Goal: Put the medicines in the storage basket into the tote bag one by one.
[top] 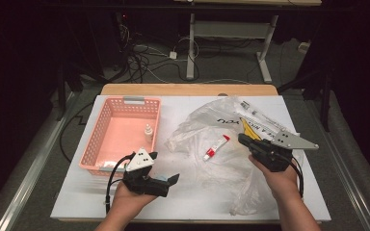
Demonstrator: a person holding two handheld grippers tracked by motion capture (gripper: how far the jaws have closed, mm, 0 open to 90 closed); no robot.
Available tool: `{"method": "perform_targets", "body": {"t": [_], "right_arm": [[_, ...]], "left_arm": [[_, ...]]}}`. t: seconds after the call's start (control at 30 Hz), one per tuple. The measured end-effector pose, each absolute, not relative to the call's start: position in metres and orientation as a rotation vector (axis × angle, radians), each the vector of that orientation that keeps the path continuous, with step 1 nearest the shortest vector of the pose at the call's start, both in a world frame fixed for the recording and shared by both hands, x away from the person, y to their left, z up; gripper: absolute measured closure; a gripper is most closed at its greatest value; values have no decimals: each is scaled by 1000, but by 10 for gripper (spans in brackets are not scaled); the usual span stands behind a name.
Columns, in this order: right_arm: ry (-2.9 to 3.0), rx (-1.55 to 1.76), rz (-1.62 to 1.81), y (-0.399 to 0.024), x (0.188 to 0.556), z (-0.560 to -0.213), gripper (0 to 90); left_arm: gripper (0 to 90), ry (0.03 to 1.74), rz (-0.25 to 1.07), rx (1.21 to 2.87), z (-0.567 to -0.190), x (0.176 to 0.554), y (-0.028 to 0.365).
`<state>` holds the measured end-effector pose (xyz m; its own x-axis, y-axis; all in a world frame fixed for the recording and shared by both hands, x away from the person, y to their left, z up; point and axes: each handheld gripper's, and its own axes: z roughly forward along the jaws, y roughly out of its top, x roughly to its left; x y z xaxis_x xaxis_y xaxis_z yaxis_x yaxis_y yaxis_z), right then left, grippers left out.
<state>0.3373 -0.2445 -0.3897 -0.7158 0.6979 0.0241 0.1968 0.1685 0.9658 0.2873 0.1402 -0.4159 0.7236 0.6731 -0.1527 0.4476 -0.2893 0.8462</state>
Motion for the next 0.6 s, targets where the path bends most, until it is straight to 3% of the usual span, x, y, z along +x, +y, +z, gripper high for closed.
{"method": "perform_targets", "body": {"t": [0.6], "right_arm": [[2024, 844, 1569, -244, 338, -391, 900]], "left_arm": [[0, 1038, 412, 1877, -414, 298, 201]]}}
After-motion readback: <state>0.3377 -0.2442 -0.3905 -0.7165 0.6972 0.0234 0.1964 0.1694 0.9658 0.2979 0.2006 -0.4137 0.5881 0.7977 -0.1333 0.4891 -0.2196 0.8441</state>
